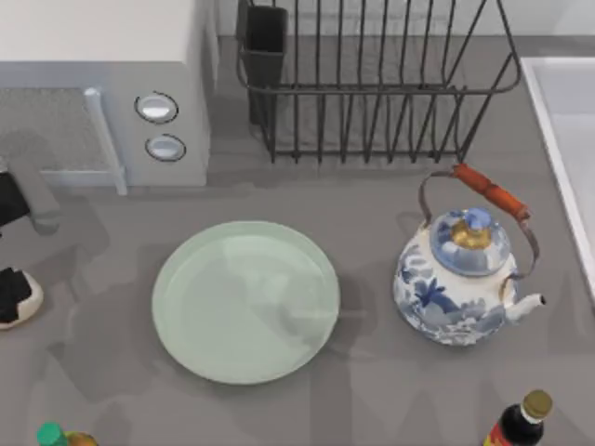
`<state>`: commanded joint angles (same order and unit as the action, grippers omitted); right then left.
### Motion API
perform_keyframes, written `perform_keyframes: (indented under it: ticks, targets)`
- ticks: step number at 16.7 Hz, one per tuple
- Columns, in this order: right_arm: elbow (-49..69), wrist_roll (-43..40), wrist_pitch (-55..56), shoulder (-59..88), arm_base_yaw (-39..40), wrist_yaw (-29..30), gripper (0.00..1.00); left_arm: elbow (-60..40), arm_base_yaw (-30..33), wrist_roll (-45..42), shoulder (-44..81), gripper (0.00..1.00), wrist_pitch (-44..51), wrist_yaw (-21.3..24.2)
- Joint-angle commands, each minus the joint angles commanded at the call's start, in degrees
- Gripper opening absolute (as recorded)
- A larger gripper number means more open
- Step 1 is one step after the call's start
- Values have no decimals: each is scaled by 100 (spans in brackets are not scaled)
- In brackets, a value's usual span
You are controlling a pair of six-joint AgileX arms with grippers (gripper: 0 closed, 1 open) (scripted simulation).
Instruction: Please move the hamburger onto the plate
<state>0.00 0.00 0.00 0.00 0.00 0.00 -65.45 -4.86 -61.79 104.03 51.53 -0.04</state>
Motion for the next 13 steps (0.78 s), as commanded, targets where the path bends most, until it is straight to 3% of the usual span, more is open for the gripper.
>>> perform_keyframes:
  ticks: [6,11,13]
  targets:
    - [0,0,0,0,0,0,100,511,27,15,673,100,-1172,3]
    - [0,0,0,0,0,0,100,469,51,34,803,100,-1281,5]
    - [0,0,0,0,0,0,100,469,51,34,803,85,-1281,5]
